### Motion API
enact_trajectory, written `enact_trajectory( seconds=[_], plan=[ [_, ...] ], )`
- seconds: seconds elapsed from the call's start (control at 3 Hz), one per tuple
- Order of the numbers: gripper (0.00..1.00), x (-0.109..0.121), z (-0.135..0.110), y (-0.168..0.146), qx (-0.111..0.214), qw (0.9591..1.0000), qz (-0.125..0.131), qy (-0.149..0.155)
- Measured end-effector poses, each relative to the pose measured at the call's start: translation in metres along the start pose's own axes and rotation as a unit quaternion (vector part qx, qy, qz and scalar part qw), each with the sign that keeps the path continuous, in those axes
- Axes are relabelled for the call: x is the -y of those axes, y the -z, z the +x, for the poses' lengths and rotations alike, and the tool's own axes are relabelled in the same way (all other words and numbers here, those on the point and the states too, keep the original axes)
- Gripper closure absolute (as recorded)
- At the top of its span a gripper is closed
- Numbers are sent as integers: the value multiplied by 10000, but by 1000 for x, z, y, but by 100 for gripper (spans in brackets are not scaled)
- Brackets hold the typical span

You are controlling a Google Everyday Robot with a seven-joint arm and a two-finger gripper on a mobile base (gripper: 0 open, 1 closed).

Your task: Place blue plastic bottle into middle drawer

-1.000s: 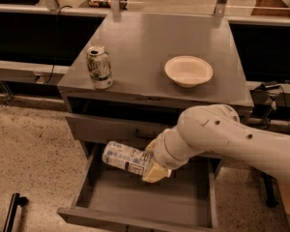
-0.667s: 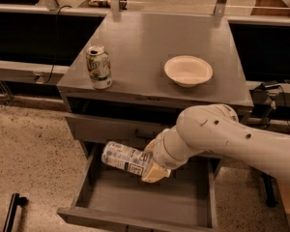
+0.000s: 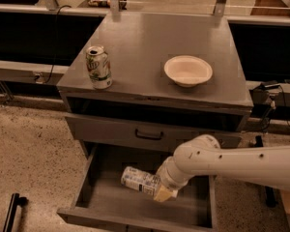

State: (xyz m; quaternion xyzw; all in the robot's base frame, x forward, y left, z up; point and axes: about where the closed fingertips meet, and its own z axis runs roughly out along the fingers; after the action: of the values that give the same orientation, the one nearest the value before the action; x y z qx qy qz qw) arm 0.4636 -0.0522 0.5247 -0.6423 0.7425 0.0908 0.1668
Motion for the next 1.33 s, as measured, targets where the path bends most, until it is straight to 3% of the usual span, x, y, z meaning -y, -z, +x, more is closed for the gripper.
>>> enact_trajectory(
  seconds=[0.33, 0.67, 1.33],
  plan=[
    [100, 1, 44, -74, -112, 9997, -181, -103],
    [83, 15, 60, -97, 21, 9997, 14, -236],
    [36, 14, 59, -101, 43, 9997, 2, -230]
  ],
)
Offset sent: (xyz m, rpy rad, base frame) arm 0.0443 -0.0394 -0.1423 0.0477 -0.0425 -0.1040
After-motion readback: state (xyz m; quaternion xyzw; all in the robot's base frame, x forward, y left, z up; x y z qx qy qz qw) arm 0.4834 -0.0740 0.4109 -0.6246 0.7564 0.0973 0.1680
